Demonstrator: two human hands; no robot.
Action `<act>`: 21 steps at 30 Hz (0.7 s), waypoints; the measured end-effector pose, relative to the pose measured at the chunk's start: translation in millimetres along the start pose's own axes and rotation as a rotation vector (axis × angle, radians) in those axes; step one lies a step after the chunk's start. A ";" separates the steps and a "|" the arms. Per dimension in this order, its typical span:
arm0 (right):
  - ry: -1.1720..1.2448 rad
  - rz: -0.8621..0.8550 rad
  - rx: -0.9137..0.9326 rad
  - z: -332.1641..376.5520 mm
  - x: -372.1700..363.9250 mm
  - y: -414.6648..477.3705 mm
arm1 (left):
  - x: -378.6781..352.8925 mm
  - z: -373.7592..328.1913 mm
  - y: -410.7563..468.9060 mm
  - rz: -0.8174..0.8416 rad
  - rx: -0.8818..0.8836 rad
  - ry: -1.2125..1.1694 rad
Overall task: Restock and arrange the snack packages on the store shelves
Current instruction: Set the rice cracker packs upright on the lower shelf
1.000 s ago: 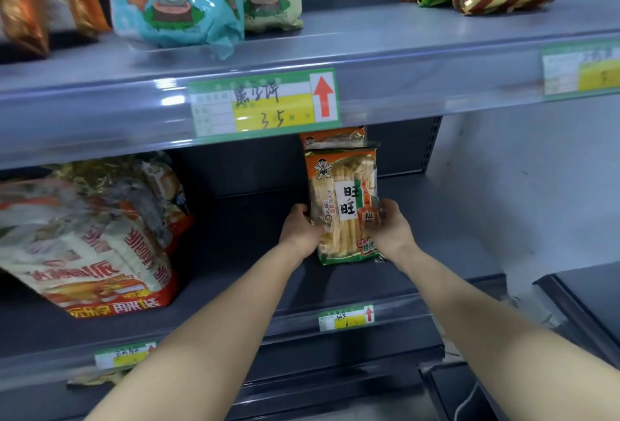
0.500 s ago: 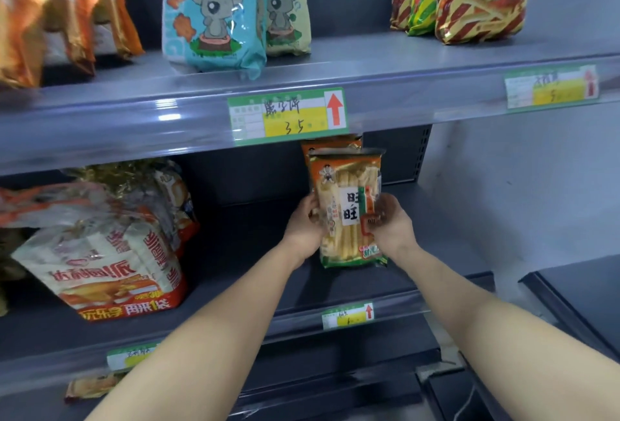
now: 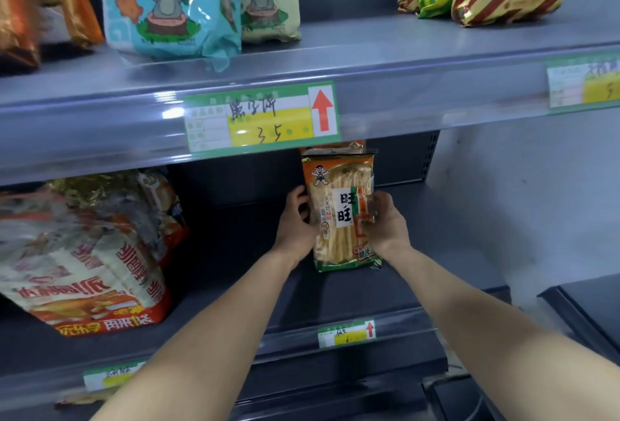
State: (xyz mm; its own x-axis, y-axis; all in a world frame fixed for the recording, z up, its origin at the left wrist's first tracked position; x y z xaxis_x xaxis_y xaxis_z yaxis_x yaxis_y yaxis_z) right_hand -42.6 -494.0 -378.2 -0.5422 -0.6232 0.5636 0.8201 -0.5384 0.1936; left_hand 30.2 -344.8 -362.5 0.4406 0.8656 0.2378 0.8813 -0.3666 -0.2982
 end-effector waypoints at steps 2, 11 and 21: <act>0.039 0.010 -0.029 -4.6 -2.3 0.6 | -2.7 5.0 3.1 -0.020 0.002 0.033; 0.209 0.053 -0.071 -18.6 -4.7 -13.7 | -9.1 14.4 -1.2 -0.053 0.096 0.137; 0.269 0.087 -0.089 -16.4 -3.7 -30.6 | -7.2 21.8 -17.6 0.016 0.148 0.205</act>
State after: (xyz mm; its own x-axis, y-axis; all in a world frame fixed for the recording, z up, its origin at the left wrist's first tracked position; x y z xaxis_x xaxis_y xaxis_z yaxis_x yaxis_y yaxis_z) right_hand -68.6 -484.6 -399.3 -0.5091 -0.7910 0.3393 0.8529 -0.5166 0.0756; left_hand 7.8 -337.1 -379.1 0.4933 0.7671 0.4101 0.8459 -0.3131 -0.4318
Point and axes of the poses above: each hand's wrist, its own y-axis towards the middle knuckle, its own x-axis out of the back of the hand, z = x × y, the point moved 3 cm from there along y, towards the middle knuckle, and after that the axes turned 15 degrees about x, right-handed, at the moved point
